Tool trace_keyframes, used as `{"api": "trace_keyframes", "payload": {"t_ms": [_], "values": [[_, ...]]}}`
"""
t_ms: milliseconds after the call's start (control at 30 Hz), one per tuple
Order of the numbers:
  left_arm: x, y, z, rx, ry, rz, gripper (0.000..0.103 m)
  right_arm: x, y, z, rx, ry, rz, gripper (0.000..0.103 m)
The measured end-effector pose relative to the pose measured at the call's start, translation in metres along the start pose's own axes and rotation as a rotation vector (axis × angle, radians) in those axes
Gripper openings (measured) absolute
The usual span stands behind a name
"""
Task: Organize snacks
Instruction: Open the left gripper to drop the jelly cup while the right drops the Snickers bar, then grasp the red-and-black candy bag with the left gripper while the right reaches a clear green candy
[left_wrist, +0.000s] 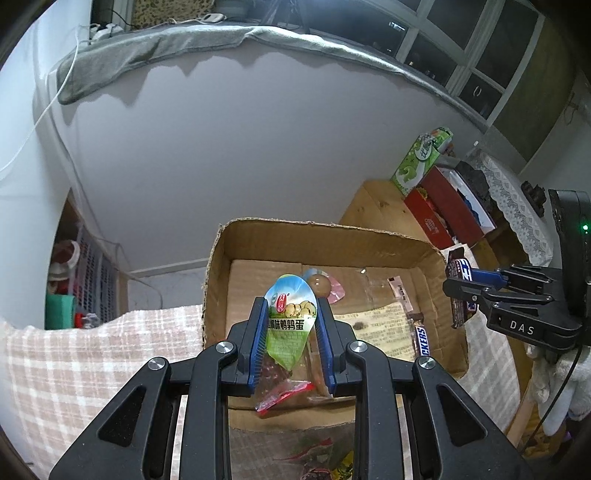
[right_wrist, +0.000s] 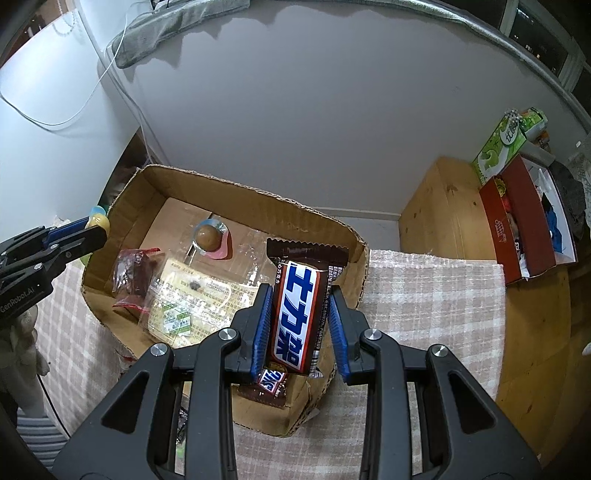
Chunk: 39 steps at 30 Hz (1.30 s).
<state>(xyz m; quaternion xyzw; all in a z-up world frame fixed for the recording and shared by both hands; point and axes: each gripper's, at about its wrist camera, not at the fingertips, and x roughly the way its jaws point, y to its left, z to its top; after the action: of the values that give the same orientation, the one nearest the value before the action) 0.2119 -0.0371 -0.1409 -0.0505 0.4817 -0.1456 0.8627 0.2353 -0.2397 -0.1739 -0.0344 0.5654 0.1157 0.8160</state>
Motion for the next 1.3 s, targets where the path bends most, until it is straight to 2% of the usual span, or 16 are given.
{"api": "trace_keyframes", "payload": {"t_ms": [100, 167, 233, 267, 800, 1200, 1267, 1300], "values": [[0.001, -0.001, 0.001, 0.008, 0.006, 0.002, 0.029, 0.000, 0.000, 0.000, -0.002, 0.000, 0.001, 0.031], [0.000, -0.003, 0.001, 0.015, 0.003, 0.011, 0.031, 0.001, 0.001, 0.000, -0.010, 0.001, -0.001, 0.035], [-0.001, -0.002, 0.001, 0.016, 0.002, 0.009, 0.031, -0.001, 0.004, 0.001, -0.021, -0.009, -0.010, 0.057], [-0.001, -0.003, 0.001, 0.018, 0.002, 0.011, 0.031, -0.002, 0.005, 0.001, -0.025, -0.017, -0.012, 0.059], [-0.023, -0.011, -0.003, 0.041, -0.036, 0.027, 0.031, -0.023, 0.016, -0.006, -0.036, -0.043, 0.002, 0.060], [-0.047, -0.012, -0.025, 0.025, -0.050, 0.038, 0.031, -0.050, 0.021, -0.032, -0.032, -0.073, 0.017, 0.060], [-0.052, -0.009, -0.033, 0.016, -0.047, 0.041, 0.031, -0.054, 0.020, -0.038, -0.032, -0.078, 0.022, 0.064], [-0.054, -0.008, -0.037, 0.012, -0.045, 0.043, 0.031, -0.057, 0.020, -0.043, -0.032, -0.085, 0.026, 0.071]]}}
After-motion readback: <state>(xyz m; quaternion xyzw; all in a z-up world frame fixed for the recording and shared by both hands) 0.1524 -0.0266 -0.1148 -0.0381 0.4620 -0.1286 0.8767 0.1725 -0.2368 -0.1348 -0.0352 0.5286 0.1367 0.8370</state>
